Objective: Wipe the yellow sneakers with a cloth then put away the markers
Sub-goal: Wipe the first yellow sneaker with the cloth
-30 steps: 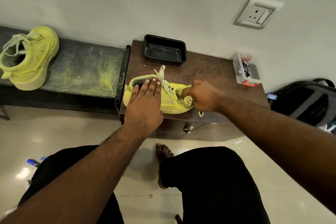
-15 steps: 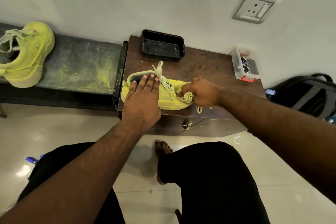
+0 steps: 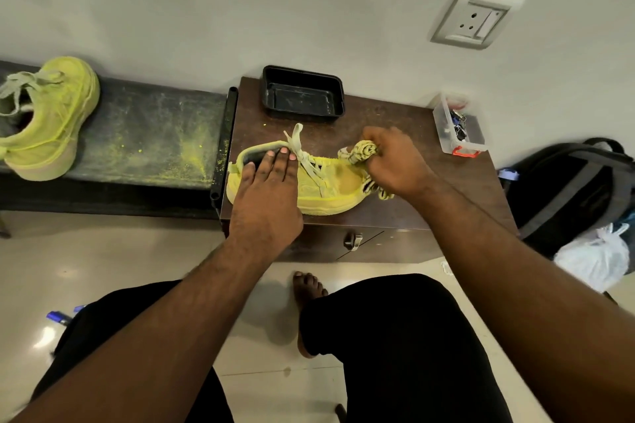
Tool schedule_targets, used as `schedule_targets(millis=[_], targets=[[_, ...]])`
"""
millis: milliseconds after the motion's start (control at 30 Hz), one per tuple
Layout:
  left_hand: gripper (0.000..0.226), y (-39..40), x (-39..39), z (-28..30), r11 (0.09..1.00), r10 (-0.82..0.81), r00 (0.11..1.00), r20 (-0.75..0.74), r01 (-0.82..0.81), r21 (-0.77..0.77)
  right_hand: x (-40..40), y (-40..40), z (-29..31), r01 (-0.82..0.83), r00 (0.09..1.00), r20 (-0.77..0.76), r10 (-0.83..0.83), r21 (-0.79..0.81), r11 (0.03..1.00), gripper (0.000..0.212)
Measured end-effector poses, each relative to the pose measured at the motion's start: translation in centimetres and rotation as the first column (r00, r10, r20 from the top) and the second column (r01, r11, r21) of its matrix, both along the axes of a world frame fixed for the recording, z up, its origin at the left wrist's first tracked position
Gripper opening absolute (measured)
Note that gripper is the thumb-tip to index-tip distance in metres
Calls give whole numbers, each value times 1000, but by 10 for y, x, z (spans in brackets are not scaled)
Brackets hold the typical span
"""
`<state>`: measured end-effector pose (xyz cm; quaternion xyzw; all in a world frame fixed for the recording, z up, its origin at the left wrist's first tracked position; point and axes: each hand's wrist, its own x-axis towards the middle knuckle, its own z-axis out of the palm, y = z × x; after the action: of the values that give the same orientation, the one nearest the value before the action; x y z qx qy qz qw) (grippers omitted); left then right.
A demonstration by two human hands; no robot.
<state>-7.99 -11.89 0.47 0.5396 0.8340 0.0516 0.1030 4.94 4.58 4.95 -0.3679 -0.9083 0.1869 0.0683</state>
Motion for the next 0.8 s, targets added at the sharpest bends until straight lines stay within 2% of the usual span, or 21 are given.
schedule_targets(millis=[67,133,233,367,433,600,767,800], targets=[[81,0,0,1,1000,0,1000,2,0,-2,1,-2,0,50,998,-26,-48,60,997,21],[82,0,1,1,1000,2,1000,2,-2,-7,-1,-11,-7,0,995,100,-10,101,995,27],[82,0,0,1,1000,-5,1000,-18,5,-23,3,-29,-23,-94,958,279,65,92,991,47],[82,1,2,0,999,-18,999,-41,16,-41,12,-38,-35,-147,932,344,113,74,986,60],[82,1,2,1,998,-17,999,-46,15,-53,14,-41,-33,-175,911,385,147,39,984,59],[84,0,2,1,998,-14,999,-46,11,-66,18,-40,-23,-164,886,428,176,-64,984,58],[80,2,0,3,998,-13,999,-40,11,-61,26,-44,-23,-92,922,350,163,-212,973,52],[78,3,-2,4,998,-17,999,-36,14,-63,29,-46,-23,-60,946,294,138,-258,964,46]])
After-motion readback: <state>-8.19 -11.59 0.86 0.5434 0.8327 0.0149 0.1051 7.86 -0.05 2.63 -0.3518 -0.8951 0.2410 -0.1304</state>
